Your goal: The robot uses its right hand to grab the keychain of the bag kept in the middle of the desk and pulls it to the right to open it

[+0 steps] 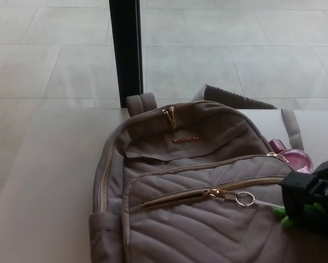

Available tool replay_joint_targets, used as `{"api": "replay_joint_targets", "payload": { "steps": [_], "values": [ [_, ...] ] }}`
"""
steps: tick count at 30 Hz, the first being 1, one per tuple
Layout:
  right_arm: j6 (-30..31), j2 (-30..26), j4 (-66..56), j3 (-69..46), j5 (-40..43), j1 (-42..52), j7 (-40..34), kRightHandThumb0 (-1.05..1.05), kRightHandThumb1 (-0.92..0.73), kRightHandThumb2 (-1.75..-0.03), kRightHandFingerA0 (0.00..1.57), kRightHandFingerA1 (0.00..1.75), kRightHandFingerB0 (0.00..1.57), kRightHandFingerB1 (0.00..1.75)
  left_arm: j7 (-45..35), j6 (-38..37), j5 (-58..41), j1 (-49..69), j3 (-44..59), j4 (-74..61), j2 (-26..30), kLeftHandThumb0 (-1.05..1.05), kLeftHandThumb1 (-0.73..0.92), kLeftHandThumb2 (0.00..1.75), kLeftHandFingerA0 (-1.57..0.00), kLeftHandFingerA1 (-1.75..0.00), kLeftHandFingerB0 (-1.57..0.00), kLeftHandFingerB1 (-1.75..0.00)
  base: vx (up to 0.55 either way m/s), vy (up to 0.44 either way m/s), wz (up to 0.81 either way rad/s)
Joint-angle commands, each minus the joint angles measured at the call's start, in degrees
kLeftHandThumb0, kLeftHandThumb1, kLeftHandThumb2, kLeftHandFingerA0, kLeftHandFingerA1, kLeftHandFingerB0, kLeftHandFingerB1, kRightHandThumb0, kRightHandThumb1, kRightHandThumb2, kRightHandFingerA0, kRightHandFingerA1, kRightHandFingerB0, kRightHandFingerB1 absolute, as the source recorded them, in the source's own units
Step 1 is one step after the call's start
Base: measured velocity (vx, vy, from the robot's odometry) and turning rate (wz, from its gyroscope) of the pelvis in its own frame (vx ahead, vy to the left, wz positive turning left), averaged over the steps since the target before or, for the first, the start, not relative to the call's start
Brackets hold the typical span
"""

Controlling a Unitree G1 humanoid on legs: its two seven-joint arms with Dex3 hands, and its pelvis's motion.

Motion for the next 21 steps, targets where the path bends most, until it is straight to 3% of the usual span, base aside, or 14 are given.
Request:
{"api": "replay_joint_targets", "payload": {
  "steps": [1,5,6,7,11,16,17,21],
  "values": [
    [-0.4,-3.4,3.8,-3.1,-4.4,-1.1,-4.0,-0.26,-0.27,-1.36,1.13,1.75,0.85,1.75,0.9,0.4,0.0,0.0,0.0,0.3,0.1,-0.7,0.83,0.65,-0.64,-0.58,-0.55,-0.43,0.0,0.0,0.0],
    [-1.1,-5.8,6.1,-4.9,-4.8,-1.1,-5.2,-0.24,-0.27,-1.29,1.1,1.75,0.8,1.75,0.8,-1.1,0.7,0.6,-0.7,0.6,0.2,-0.72,0.84,0.65,-0.62,-0.56,-0.53,-0.43,0.0,0.0,0.0],
    [-0.7,-7.3,6.8,-5.9,-5.5,-0.9,-5.2,-0.26,-0.27,-1.3,1.06,1.75,0.76,1.75,1.5,-1.0,0.9,0.8,-0.8,0.2,0.2,-0.7,0.66,1.03,-0.6,-0.67,-0.49,-0.57,0.0,0.0,0.0],
    [-0.4,-7.8,7.4,-6.4,-5.5,-0.7,-5.6,-0.26,-0.29,-1.29,1.04,1.75,0.75,1.75,1.6,-1.0,0.8,0.8,-0.8,0.2,0.2,-0.72,0.84,0.65,-0.64,-0.59,-0.54,-0.44,0.0,0.0,0.0],
    [-0.3,-9.9,10.8,-7.5,-7.7,-0.8,-9.5,-0.18,-0.24,-1.25,1.03,1.75,0.75,1.75,1.5,-0.9,0.7,0.9,-1.0,0.1,0.3,-0.69,0.84,0.65,-0.63,-0.58,-0.54,-0.44,0.0,0.0,0.0],
    [-1.0,-14.4,17.4,-8.9,-7.1,-0.5,-11.4,-0.18,-0.33,-1.15,0.94,1.75,0.71,1.67,1.2,-1.4,0.2,1.1,-0.7,0.0,0.2,-0.73,0.83,0.65,-0.64,-0.63,-0.55,-0.45,0.0,0.0,0.0],
    [-1.3,-15.5,19.2,-9.4,-7.7,-0.2,-13.2,-0.16,-0.32,-1.1,0.94,1.75,0.77,1.56,1.4,-0.9,0.5,1.1,-0.9,-0.1,0.3,-0.7,0.84,0.65,-0.64,-0.58,-0.54,-0.43,0.0,0.0,0.0],
    [0.0,-16.7,22.1,-10.1,-7.6,2.2,-15.1,-0.17,-0.33,-1.07,0.95,1.75,0.79,1.57,1.5,-0.9,0.7,1.2,-1.1,-0.5,0.3,-0.71,0.84,0.65,-0.63,-0.6,-0.53,-0.43,0.0,0.0,0.0]
  ]
}}
